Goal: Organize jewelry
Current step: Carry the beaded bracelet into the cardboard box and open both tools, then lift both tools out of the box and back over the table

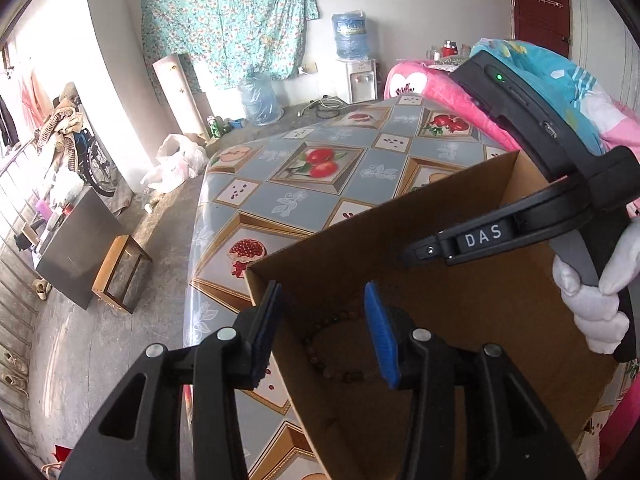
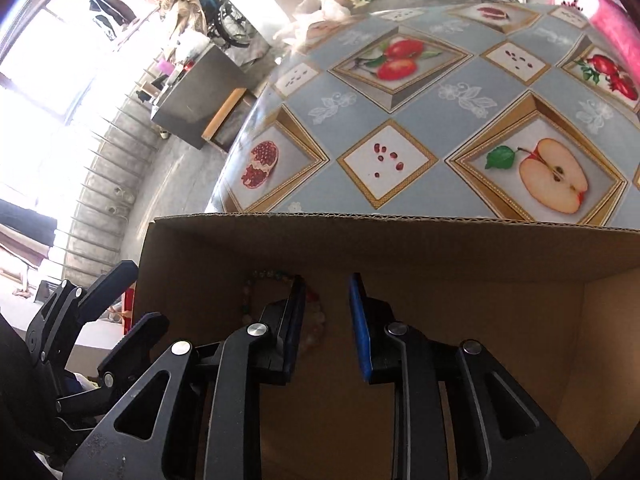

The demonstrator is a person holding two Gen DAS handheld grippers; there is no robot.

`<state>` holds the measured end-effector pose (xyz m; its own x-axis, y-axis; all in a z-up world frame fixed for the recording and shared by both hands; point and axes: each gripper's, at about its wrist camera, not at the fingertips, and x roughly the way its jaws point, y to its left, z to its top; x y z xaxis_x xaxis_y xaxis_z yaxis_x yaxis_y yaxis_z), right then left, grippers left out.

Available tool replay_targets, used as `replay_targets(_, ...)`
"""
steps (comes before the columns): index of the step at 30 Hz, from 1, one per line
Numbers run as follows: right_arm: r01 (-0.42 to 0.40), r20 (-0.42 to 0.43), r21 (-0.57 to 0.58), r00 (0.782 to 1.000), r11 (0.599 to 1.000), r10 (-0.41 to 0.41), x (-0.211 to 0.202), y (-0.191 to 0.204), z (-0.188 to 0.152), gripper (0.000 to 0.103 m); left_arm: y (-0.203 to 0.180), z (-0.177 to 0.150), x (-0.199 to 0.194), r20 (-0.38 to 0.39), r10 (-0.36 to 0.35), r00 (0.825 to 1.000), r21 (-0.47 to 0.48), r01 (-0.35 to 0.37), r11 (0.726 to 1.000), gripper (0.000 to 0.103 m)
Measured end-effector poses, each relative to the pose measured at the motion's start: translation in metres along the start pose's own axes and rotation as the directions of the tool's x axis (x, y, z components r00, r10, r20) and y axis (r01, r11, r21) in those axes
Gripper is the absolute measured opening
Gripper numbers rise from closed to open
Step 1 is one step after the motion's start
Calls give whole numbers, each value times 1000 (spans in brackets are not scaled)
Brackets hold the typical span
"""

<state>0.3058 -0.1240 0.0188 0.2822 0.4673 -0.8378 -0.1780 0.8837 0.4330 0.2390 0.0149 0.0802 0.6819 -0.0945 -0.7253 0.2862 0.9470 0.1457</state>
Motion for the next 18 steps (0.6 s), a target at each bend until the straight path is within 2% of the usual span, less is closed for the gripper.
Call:
replay_targets(3,3,91,-21,996,1000,-1,-34,-1,-10,26,9,-8,-20,40,10,999,-56,-8,998,48)
replay_targets(4,12,130,-28,991,1000,-8,-50,-1,-15,30,10,-13,-27,47,6,999,-74,-2,997,49)
replay_targets(9,108,313,-63,946,992,-83,-122,-3,-56,47,17,-47,-61,84,-44,996,-191,59,980,62)
replay_targets(12,174,361,-36,921,984,-149,-143,-13,-74,51,17,-71,-76,100,-73,992,-265,97,959,67)
replay_targets(14,189,362,10,915,982,-180,-149,-25,-87,53,15,-86,-82,106,-97,990,-307,125,943,70)
replay_targets(18,268,370,84,886,960,-280,-151,-45,-111,53,4,-106,-76,73,-139,988,-366,156,917,73)
